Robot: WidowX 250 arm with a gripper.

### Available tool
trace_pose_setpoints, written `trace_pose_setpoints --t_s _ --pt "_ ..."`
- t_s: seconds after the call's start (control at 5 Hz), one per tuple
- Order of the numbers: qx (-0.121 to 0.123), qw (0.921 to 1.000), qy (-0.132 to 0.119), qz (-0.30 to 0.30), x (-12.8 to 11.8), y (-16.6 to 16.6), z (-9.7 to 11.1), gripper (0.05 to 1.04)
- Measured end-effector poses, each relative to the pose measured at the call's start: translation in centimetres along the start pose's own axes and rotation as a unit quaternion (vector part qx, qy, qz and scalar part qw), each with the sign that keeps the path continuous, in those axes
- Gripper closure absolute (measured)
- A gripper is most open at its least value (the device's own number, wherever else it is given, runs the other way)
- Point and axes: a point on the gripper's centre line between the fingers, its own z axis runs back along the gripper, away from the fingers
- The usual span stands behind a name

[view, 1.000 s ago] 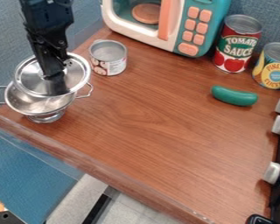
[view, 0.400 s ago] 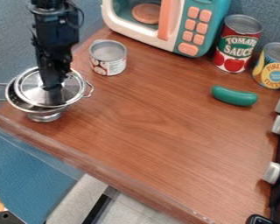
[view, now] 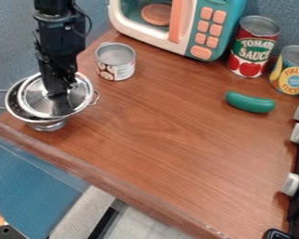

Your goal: Grabs the pot lid and cover the pot

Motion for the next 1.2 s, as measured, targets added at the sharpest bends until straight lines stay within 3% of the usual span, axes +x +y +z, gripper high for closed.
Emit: trace_pose_setpoints --t_s 0.4,0.6,1.0,1.2 --pt "-0.01 0.9997 -0.017 -0.016 0.3 -0.5 0.5 0.294" --pt "-0.007 0.9994 -0.024 -0.022 0.3 -0.6 1.0 0.084" --pt "0.021 0.9966 -0.071 -0.035 0.5 -0.8 4.7 0.083" --pt "0.041 0.992 -0.106 -0.054 1.9 -1.4 5.1 0.083"
